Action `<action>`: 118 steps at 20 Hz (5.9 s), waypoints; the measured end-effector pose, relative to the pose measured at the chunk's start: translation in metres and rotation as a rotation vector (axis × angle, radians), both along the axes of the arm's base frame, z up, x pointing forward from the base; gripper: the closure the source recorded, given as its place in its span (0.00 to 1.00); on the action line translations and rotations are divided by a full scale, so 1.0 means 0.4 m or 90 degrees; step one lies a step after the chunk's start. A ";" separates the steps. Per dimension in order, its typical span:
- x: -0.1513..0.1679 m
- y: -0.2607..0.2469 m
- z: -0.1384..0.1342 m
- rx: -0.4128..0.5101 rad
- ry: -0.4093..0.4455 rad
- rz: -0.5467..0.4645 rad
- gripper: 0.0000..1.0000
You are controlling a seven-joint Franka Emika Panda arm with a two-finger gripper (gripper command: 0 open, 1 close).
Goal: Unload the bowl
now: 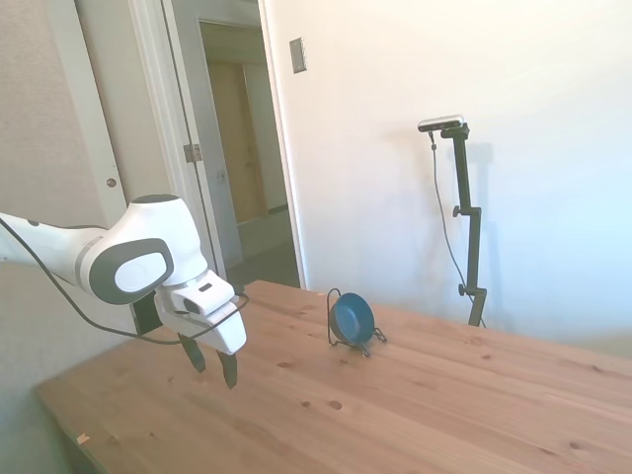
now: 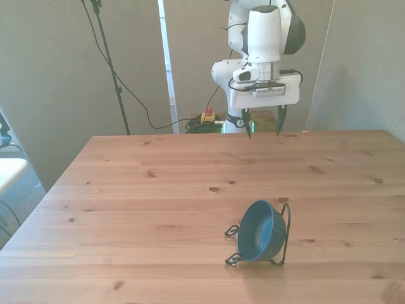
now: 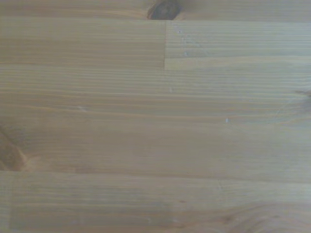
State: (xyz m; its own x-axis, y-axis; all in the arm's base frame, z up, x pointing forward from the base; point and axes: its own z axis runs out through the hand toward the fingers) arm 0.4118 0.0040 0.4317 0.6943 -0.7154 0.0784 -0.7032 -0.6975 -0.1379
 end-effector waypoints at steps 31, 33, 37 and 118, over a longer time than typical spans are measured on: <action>0.359 -0.211 0.101 0.054 -0.124 0.037 0.00; 0.396 -0.216 0.099 0.052 -0.127 0.037 0.00; 0.465 -0.225 0.106 0.048 -0.134 0.040 0.00; 0.757 -0.365 -0.034 0.346 -0.110 0.176 1.00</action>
